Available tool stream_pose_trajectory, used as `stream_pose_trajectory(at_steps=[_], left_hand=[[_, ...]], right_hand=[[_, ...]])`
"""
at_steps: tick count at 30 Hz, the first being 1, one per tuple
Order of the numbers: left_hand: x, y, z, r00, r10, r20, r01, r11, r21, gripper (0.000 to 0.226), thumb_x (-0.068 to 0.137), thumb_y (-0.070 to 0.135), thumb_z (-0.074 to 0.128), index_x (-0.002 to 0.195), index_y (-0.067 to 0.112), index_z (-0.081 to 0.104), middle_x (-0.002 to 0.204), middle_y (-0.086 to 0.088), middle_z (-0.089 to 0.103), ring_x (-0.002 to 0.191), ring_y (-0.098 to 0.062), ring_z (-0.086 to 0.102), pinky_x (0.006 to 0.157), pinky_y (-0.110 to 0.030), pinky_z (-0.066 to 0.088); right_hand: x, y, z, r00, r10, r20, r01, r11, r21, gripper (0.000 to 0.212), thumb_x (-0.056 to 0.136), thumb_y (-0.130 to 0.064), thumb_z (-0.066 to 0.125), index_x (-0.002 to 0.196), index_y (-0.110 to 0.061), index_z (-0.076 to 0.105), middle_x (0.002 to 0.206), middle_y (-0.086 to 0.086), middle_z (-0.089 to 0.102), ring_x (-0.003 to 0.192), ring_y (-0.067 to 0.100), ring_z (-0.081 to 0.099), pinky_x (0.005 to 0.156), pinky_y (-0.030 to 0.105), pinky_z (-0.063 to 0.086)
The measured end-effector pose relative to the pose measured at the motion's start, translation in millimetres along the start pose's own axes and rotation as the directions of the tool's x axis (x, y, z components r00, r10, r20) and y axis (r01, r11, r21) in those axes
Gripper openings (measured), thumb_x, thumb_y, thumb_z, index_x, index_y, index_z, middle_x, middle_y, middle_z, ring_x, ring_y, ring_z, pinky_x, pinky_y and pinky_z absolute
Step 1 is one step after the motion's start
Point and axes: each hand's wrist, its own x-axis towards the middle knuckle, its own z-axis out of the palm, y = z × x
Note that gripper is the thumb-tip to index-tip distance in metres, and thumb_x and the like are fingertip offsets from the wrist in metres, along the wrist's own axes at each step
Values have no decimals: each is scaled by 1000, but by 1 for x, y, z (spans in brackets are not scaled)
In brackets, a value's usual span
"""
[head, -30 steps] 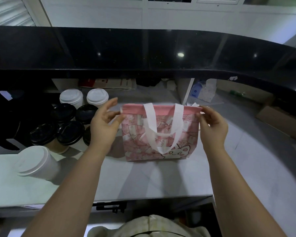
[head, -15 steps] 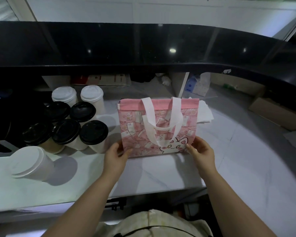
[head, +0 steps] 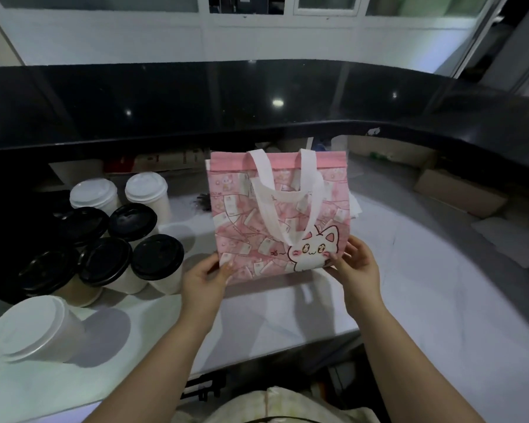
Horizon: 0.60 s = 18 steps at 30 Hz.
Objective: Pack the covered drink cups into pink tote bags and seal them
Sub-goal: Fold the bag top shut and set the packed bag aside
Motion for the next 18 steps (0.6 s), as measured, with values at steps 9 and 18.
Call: stream_pose_trajectory(at_steps=[9, 18], left_hand=[[29, 62, 18, 974, 90, 208, -70, 992, -101, 26, 91, 13, 63, 115, 21, 70, 109, 3, 74, 104, -15, 69, 87, -31, 56], [30, 67, 43, 938, 40, 344, 26, 982, -185, 31, 97, 5, 55, 124, 18, 64, 114, 0, 72, 106, -16, 67, 91, -34, 56]], right_hand=[[-33, -78, 6, 972, -209, -105, 207, 978, -25, 34, 85, -9, 71, 114, -24, 66, 114, 3, 69, 109, 28, 64, 79, 41, 58], [-87, -94, -9, 927, -265, -265, 251, 964, -83, 37, 89, 6, 61, 120, -14, 61, 122, 19, 63, 113, 39, 59, 87, 54, 54]])
